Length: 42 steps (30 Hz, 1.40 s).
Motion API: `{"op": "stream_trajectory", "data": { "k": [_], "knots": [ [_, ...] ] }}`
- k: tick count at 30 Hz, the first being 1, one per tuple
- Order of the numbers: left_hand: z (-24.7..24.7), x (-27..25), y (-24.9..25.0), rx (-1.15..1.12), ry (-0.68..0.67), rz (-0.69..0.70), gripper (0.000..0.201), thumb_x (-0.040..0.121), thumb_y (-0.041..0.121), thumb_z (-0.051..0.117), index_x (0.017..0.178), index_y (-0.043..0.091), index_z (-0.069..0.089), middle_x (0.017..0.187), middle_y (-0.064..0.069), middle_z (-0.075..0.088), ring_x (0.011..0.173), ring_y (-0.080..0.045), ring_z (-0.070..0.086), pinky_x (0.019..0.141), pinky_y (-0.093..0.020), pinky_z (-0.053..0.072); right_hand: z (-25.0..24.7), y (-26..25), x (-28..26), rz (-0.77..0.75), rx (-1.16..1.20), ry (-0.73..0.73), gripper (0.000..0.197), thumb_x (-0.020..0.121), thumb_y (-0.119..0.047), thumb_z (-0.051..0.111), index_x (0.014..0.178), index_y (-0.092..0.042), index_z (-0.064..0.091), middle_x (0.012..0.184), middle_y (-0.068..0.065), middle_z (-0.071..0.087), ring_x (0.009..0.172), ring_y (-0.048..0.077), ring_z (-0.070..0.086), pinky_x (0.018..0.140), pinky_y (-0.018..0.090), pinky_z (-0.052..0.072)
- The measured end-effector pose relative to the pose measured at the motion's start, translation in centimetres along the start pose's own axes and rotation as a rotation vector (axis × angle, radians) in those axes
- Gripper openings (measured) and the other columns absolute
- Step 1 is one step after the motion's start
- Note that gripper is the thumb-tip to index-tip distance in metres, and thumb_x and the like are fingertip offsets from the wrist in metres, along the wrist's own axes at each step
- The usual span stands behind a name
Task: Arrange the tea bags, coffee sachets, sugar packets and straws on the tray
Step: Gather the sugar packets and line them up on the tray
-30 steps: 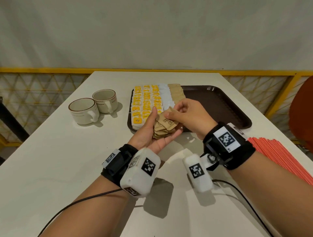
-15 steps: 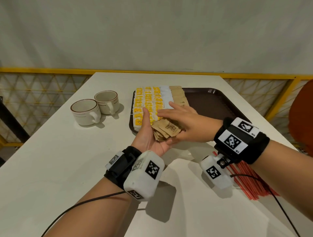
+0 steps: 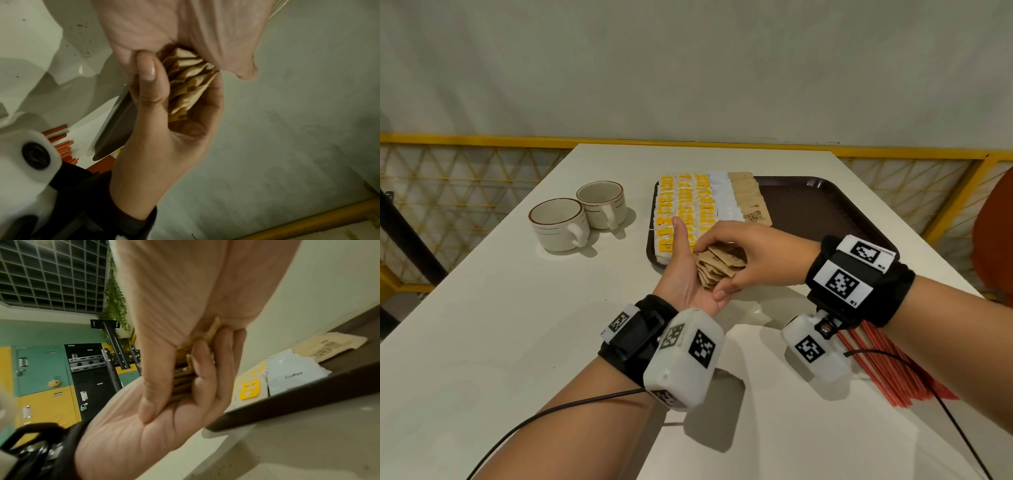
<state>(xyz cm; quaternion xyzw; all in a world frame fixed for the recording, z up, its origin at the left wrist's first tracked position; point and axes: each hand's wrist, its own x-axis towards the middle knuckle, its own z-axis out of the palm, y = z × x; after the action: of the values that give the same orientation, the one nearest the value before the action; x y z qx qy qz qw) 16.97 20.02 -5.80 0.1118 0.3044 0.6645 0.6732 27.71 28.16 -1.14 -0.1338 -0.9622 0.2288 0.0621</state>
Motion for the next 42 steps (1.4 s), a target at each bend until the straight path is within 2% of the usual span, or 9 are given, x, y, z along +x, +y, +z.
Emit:
{"op": "stream_trajectory", "data": {
  "k": [5, 9, 12, 16, 22, 27, 32, 36, 42],
  "knots": [
    [0.2, -0.2, -0.2, 0.049, -0.017, -0.004, 0.094, 0.074, 0.083, 0.031, 0.131, 0.012, 0.054, 0.124, -0.014, 0.062, 0.111, -0.028, 0.060, 0.087, -0.043, 0.051, 0.3, -0.2, 0.4, 0.030, -0.206, 0.016, 0.068, 0.069, -0.054, 0.075, 0.125, -0.023, 0.055, 0.116, -0.009, 0.059, 0.104, 0.009, 0.054, 0.094, 0.034, 0.042],
    [0.2, -0.2, -0.3, 0.062, -0.017, 0.023, 0.087, 0.075, 0.082, 0.035, 0.120, 0.013, 0.064, 0.115, -0.013, 0.066, 0.103, -0.028, 0.065, 0.078, -0.041, 0.057, 0.6, -0.4, 0.6, 0.021, -0.157, 0.026, 0.069, 0.067, -0.055, 0.076, 0.123, -0.021, 0.056, 0.112, -0.007, 0.060, 0.100, 0.011, 0.055, 0.091, 0.031, 0.043],
    [0.0, -0.3, -0.3, -0.009, -0.037, 0.060, 0.082, 0.074, 0.077, 0.044, 0.100, 0.006, 0.075, 0.117, -0.016, 0.066, 0.112, -0.028, 0.062, 0.096, -0.042, 0.048, 0.8, -0.4, 0.6, 0.004, -0.121, -0.019, 0.072, 0.063, -0.050, 0.082, 0.122, -0.020, 0.054, 0.111, -0.010, 0.057, 0.100, 0.009, 0.055, 0.090, 0.026, 0.041],
    [-0.3, 0.0, -0.2, -0.010, -0.074, 0.049, 0.100, 0.067, 0.079, 0.047, 0.132, 0.004, 0.052, 0.134, -0.016, 0.055, 0.121, -0.026, 0.056, 0.103, -0.038, 0.043, 0.4, -0.1, 0.5, -0.035, -0.066, 0.029, 0.067, 0.061, -0.044, 0.085, 0.116, -0.018, 0.057, 0.103, -0.014, 0.059, 0.096, 0.006, 0.056, 0.087, 0.025, 0.039],
    [-0.1, 0.1, -0.5, 0.002, -0.118, 0.075, 0.099, 0.061, 0.075, 0.051, 0.134, 0.008, 0.051, 0.135, -0.015, 0.054, 0.124, -0.027, 0.053, 0.103, -0.042, 0.042, 0.5, 0.1, 0.5, 0.023, -0.269, 0.055, 0.081, 0.056, -0.077, 0.064, 0.119, -0.028, 0.054, 0.106, -0.015, 0.059, 0.105, 0.008, 0.053, 0.104, 0.036, 0.023],
    [-0.4, -0.1, -1.0, 0.016, -0.177, 0.116, 0.070, 0.047, 0.018, 0.093, 0.110, 0.006, 0.065, 0.113, -0.018, 0.066, 0.102, -0.029, 0.066, 0.087, -0.045, 0.051, 0.9, 0.4, 0.4, 0.021, -0.176, 0.165, 0.062, 0.063, -0.060, 0.077, 0.112, -0.026, 0.059, 0.104, -0.013, 0.063, 0.106, 0.010, 0.055, 0.107, 0.042, 0.024],
    [-0.9, 0.1, -0.2, 0.197, -0.179, 0.156, 0.016, 0.077, -0.001, 0.066, 0.088, 0.011, 0.068, 0.076, -0.008, 0.065, 0.069, -0.015, 0.065, 0.062, -0.025, 0.052, -1.2, 0.7, -0.4, -0.028, -0.057, 0.070, 0.068, 0.063, -0.047, 0.081, 0.123, -0.026, 0.058, 0.120, -0.011, 0.060, 0.117, 0.008, 0.051, 0.106, 0.034, 0.034],
    [-0.8, -0.5, 0.5, 0.287, -0.230, 0.109, 0.023, 0.074, -0.001, 0.066, 0.091, 0.015, 0.069, 0.079, -0.007, 0.066, 0.073, -0.016, 0.066, 0.071, -0.028, 0.056, -2.7, 1.1, -1.3, -0.038, 0.023, 0.022, 0.051, 0.074, -0.025, 0.080, 0.122, -0.024, 0.062, 0.118, -0.012, 0.063, 0.111, 0.001, 0.055, 0.100, 0.026, 0.042],
    [-1.0, -0.4, 0.4, 0.413, -0.304, -0.038, 0.093, 0.048, 0.016, 0.092, 0.129, 0.010, 0.048, 0.092, -0.009, 0.070, 0.088, -0.022, 0.069, 0.073, -0.029, 0.058, -2.9, 0.7, -1.5, 0.004, 0.062, -0.014, 0.030, 0.078, -0.028, 0.075, 0.107, -0.030, 0.066, 0.105, -0.013, 0.061, 0.100, 0.001, 0.056, 0.094, 0.025, 0.045]
  ]
}}
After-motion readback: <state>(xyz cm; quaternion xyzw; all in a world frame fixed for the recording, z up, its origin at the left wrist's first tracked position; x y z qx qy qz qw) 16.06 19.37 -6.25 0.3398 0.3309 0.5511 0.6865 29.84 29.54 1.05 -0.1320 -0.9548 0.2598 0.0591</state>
